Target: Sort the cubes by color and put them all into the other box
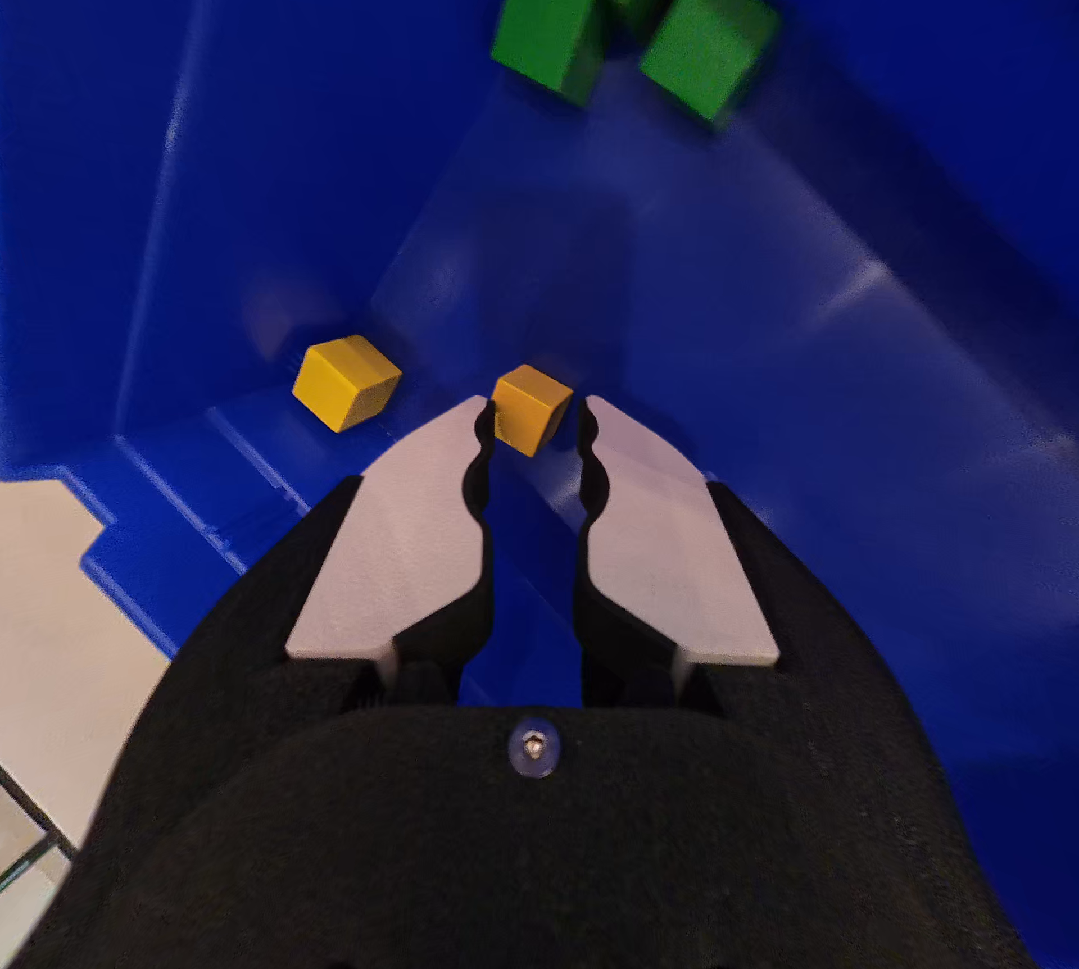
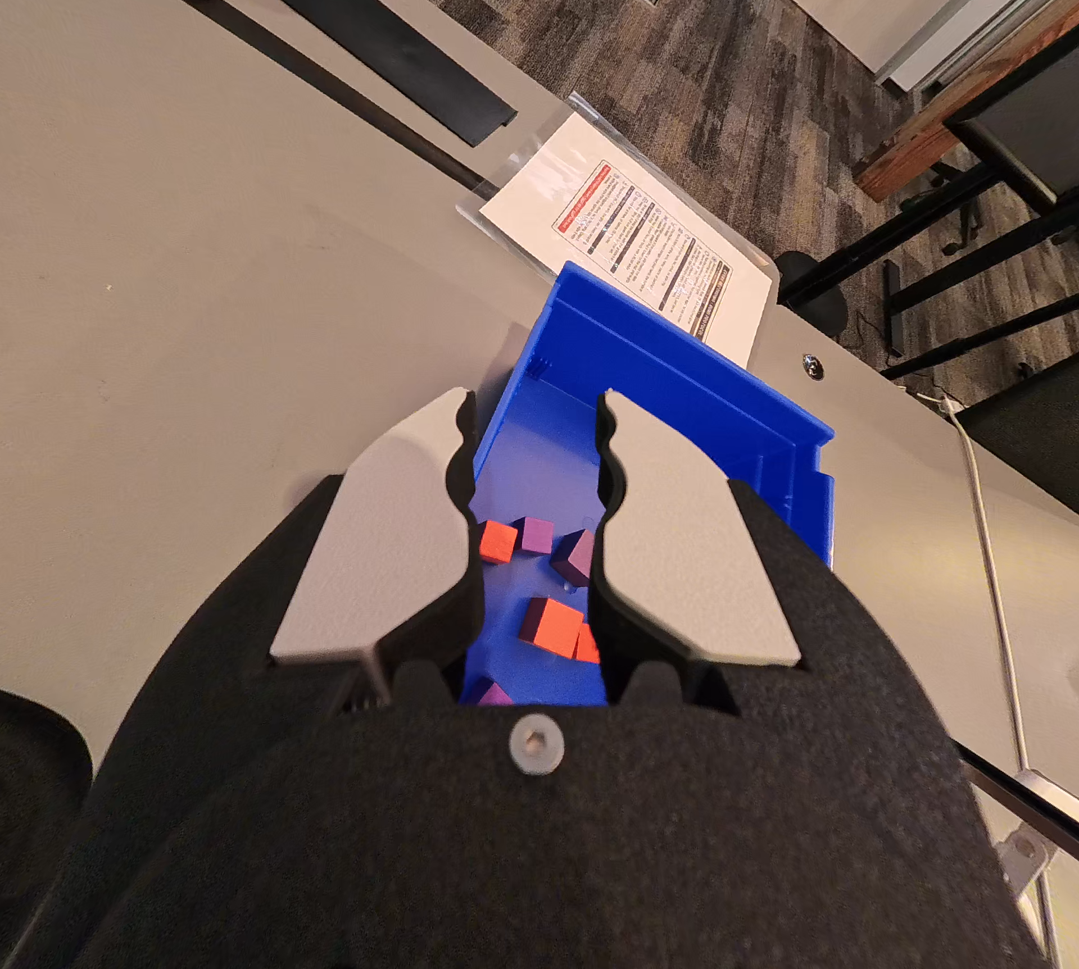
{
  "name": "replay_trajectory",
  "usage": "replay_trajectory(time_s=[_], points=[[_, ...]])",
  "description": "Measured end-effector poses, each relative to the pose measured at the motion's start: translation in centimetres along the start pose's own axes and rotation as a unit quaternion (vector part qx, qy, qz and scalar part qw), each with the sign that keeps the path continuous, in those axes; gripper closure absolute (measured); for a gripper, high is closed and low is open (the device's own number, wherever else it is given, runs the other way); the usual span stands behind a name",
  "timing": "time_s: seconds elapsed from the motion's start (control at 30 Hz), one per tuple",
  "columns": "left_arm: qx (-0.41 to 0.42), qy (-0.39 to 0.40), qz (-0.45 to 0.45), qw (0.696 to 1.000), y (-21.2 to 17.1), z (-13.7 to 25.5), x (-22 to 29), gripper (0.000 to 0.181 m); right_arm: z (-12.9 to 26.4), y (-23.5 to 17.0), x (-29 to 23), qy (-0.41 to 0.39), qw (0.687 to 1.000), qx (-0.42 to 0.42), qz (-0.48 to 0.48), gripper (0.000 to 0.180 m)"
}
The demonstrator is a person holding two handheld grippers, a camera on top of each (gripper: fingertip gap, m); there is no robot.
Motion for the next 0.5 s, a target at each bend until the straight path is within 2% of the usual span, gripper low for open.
replay_trajectory(time_s=[0.17, 0.33, 0.5], points=[[0.027, -0.018, -0.021, 0.999, -0.4, 1.0, 0.2, 0.149, 0.0, 0.1, -0.3, 0.02, 1.0, 0.006, -0.012, 0.143], [-0.005, -0.021, -0.061, 0.998, -1.1, -0.2, -0.1, 0.128, -0.2, -0.1, -0.4, 0.022, 1.0, -0.002, -0.009, 0.143], [0.008, -0.037, -0.056, 0.998, -0.5, -0.5, -0.4, 0.137, -0.6, -0.2, -0.9, 0.033, 0.999, -0.016, -0.001, 0.143]])
Point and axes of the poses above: each gripper's, where its closed fingertips meet, z back along the fingers, y out of its top, x = y × z across the jaws, the point moved 7 cm from there along z, back along the fingers, and after that the axes turned 12 degrees about -y, right-handed, at the moved point
